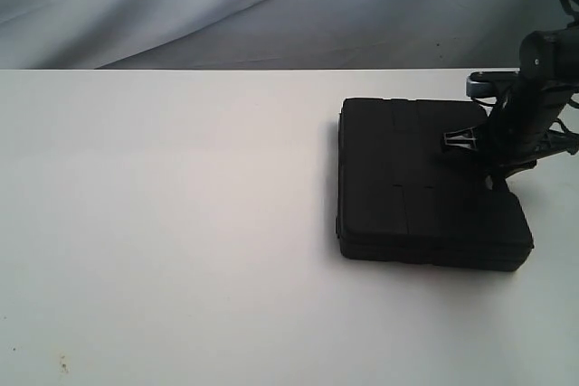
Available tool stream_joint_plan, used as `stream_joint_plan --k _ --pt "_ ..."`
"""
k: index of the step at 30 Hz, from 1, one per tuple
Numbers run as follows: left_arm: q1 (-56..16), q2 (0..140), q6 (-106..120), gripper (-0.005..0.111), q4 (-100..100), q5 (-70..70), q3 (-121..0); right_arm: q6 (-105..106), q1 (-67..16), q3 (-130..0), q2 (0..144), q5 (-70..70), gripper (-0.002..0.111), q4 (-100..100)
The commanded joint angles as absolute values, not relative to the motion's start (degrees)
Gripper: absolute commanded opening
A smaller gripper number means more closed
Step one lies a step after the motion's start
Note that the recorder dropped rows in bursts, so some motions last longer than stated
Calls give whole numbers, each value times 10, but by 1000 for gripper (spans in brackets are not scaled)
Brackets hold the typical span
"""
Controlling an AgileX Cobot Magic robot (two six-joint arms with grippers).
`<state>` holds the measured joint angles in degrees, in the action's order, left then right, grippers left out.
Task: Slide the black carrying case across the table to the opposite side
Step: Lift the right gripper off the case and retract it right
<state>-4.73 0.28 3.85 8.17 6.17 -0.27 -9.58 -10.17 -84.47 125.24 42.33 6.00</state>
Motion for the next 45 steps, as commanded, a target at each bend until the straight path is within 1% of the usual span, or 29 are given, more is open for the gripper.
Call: stream_joint_plan --k 1,4,14,28,35,42,45 --pt "-46 0 38 0 82 61 0 -94 -93 -838 1248 433 38 83" --pt "-46 0 38 0 82 61 0 -94 -93 -838 1238 432 40 81" --pt "-46 0 38 0 82 61 0 -94 -101 -838 1208 443 40 73" --pt "-46 0 38 0 82 61 0 -95 -115 -830 1117 483 40 69" --pt "-46 0 38 0 82 61 0 -97 -120 -744 1026 438 40 51" --pt "-46 0 38 0 82 61 0 -108 -120 -624 907 385 40 49" --pt "-46 0 38 0 82 61 0 -108 -120 -576 852 362 37 39"
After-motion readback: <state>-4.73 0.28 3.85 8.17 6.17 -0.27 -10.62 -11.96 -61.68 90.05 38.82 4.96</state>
